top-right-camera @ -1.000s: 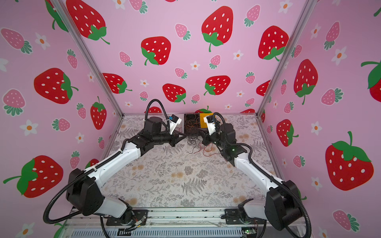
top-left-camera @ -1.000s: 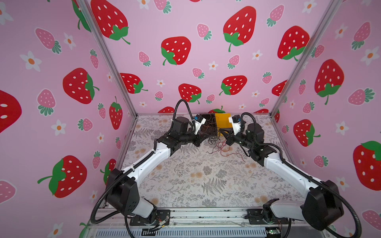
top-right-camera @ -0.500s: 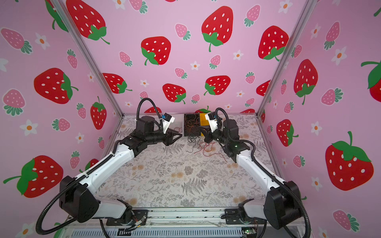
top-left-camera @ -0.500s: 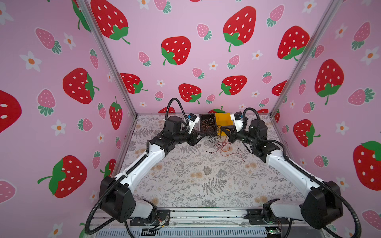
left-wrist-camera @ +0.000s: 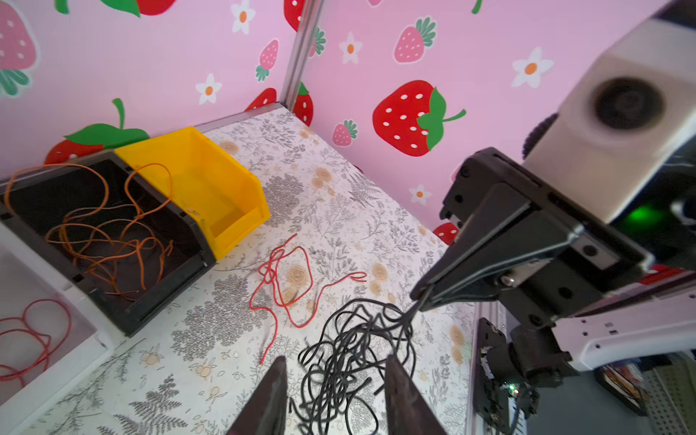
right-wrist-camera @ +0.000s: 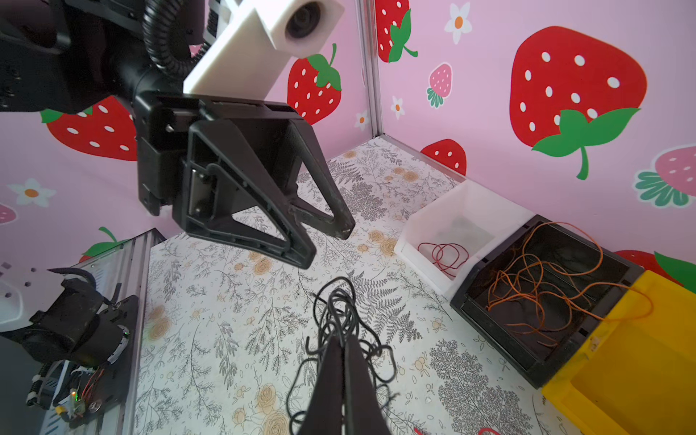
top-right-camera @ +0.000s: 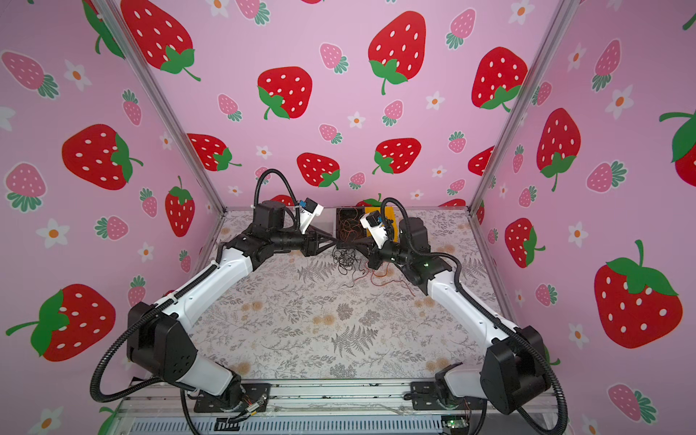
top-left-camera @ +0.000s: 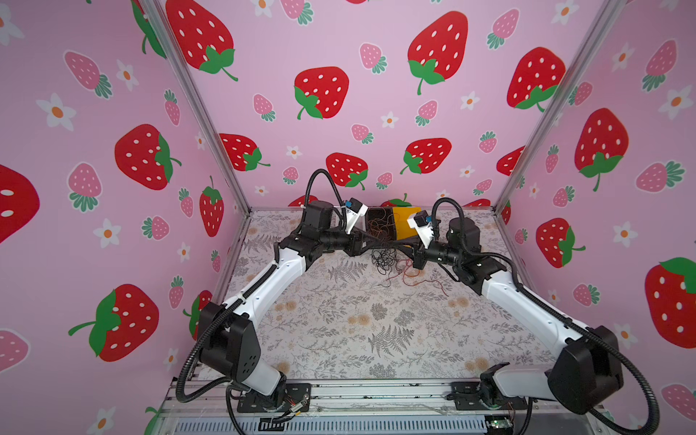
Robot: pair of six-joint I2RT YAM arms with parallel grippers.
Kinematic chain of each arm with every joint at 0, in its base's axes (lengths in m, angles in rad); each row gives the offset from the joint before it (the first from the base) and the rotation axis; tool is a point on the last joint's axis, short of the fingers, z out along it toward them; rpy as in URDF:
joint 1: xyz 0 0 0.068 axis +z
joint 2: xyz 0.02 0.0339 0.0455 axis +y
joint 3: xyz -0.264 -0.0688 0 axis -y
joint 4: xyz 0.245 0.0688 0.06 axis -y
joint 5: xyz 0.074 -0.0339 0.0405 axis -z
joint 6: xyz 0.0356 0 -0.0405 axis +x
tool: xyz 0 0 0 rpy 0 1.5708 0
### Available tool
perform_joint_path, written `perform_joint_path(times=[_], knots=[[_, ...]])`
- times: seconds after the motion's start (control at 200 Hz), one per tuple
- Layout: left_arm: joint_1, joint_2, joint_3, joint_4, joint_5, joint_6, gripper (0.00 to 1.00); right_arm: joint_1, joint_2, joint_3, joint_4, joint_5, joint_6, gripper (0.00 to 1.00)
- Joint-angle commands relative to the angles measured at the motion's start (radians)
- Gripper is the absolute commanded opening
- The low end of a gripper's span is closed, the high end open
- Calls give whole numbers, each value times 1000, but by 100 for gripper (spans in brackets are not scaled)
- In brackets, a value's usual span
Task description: Untangle the cables
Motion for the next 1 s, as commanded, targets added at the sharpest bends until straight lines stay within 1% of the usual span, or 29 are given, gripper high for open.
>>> perform_joint_path(times=[0.0, 0.125, 0.235, 0.45, 0.75, 0.85, 0.995], knots=[[-3, 9, 20, -42, 106, 46, 44, 6, 5, 35, -24, -45, -49, 0], [-1, 5, 18, -101, 98, 94, 44, 9, 0, 35, -22, -52, -55, 0], [0, -4, -2, -100, 87, 108, 44, 10, -1, 36, -18, -64, -55, 0], [2, 22, -8, -116, 49, 130, 44, 10, -6, 41, -14, -87, -59, 0], [2, 49, -11, -113, 70, 134, 39, 10, -1, 46, -4, -111, -57, 0], [2, 55, -12, -96, 72, 123, 34, 11, 6, 48, -4, -116, -55, 0], [2, 51, -1, -54, 67, 97, 18, 11, 13, 43, -25, -89, -59, 0]])
